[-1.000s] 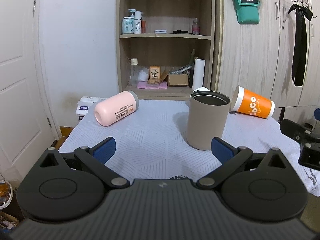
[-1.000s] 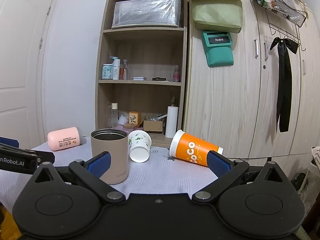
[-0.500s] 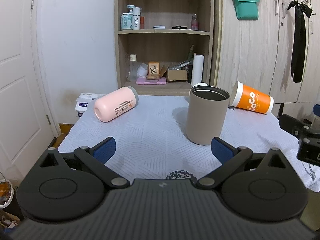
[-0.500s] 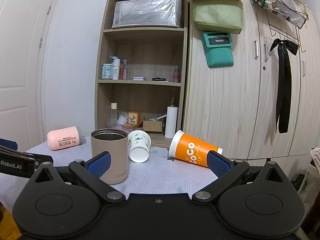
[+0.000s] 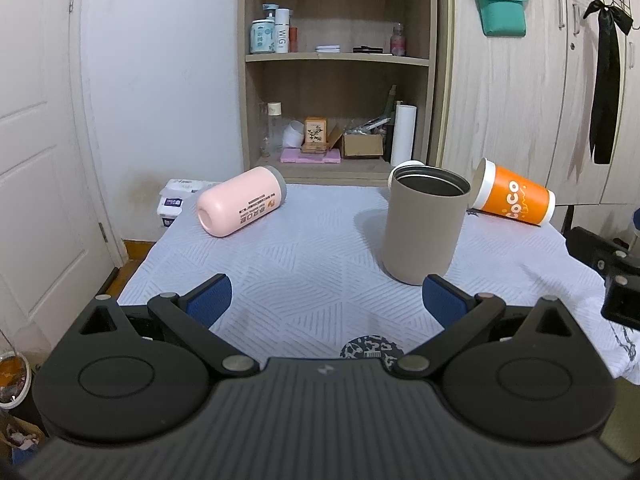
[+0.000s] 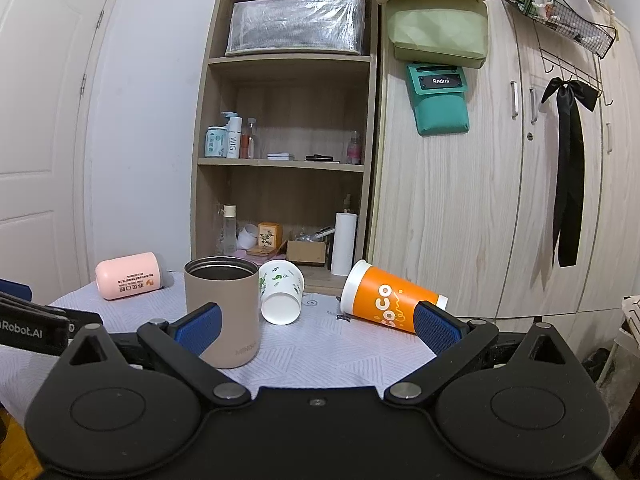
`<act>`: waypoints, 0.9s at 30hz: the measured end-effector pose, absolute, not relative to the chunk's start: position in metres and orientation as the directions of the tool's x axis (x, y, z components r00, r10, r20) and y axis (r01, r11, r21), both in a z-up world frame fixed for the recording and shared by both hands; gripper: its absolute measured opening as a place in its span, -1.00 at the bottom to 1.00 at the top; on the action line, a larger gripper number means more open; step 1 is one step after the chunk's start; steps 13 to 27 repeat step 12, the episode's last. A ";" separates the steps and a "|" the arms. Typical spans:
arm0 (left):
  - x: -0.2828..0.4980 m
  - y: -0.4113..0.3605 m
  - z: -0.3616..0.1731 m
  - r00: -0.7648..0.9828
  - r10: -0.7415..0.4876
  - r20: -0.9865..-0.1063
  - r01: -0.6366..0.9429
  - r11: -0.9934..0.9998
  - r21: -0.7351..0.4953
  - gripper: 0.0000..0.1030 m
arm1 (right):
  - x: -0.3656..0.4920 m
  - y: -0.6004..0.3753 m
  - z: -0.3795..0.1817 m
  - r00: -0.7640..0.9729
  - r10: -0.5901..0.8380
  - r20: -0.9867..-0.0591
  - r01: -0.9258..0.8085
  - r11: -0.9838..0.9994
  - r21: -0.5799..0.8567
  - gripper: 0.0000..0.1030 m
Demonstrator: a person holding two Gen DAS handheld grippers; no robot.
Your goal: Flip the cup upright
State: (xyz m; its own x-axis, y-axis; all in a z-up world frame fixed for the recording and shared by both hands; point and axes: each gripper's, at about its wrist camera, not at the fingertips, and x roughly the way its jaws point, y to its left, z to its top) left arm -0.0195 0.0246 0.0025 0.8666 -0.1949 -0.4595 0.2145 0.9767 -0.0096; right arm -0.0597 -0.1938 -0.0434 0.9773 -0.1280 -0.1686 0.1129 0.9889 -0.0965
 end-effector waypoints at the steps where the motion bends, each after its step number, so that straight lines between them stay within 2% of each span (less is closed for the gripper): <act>1: -0.019 0.025 0.002 0.867 -0.193 -0.459 0.211 0.977 -0.012 1.00 | -0.060 -0.194 -0.043 0.977 -0.128 -0.168 0.113 0.989 -0.096 1.00; 9: -0.023 0.026 0.003 0.887 -0.165 -0.432 0.189 0.982 0.011 1.00 | -0.060 -0.193 -0.043 0.977 -0.132 -0.170 0.116 0.988 -0.099 1.00; 27: -0.024 0.026 0.004 0.888 -0.164 -0.430 0.190 0.982 0.016 1.00 | -0.060 -0.193 -0.044 0.976 -0.134 -0.170 0.119 0.988 -0.099 1.00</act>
